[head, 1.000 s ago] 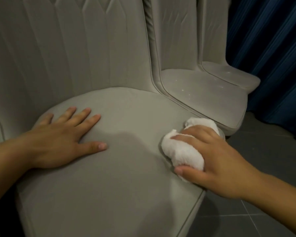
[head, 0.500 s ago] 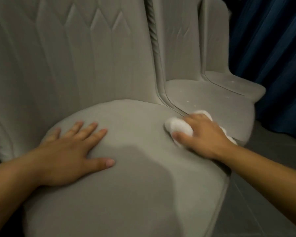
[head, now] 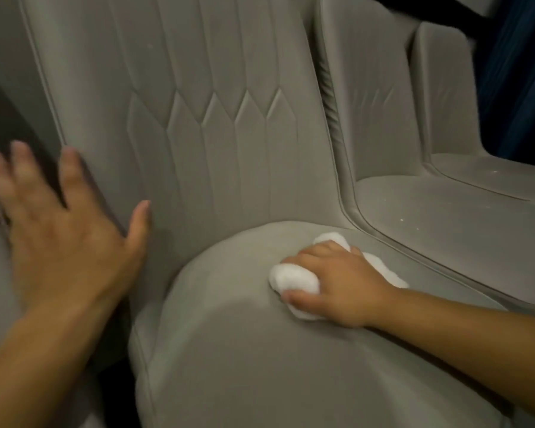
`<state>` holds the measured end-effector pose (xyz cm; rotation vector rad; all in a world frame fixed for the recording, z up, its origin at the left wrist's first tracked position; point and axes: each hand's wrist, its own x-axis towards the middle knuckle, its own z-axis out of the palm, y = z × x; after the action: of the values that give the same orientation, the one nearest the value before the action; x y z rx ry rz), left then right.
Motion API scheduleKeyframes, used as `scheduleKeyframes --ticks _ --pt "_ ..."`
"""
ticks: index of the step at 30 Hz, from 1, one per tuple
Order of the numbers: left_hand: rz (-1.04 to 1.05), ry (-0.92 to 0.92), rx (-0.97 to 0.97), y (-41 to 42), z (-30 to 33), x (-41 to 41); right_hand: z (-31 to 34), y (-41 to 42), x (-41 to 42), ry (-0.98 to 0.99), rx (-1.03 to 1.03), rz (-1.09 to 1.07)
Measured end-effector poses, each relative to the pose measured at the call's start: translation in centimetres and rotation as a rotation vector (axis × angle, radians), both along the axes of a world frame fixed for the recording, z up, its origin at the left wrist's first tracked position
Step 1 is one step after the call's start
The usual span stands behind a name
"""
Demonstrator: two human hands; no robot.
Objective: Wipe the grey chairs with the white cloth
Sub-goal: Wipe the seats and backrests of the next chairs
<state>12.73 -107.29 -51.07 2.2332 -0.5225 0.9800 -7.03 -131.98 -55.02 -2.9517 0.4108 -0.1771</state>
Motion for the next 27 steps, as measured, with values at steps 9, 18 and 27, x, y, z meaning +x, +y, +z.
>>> scheduleKeyframes --ticks 9,18,27 --pt "-0.153 0.261 -0.149 -0.6 -0.4 -0.9 2.1 7.7 13.0 -0.544 0.614 -0.154" --pt "-0.267 0.452 -0.497 -0.8 -0.6 0.1 21.4 12.4 24.9 -1.499 0.614 -0.082" --pt "-0.344 0.634 -0.608 -0.5 0.0 0.3 9.6 15.7 23.6 -1.237 0.050 0.261"
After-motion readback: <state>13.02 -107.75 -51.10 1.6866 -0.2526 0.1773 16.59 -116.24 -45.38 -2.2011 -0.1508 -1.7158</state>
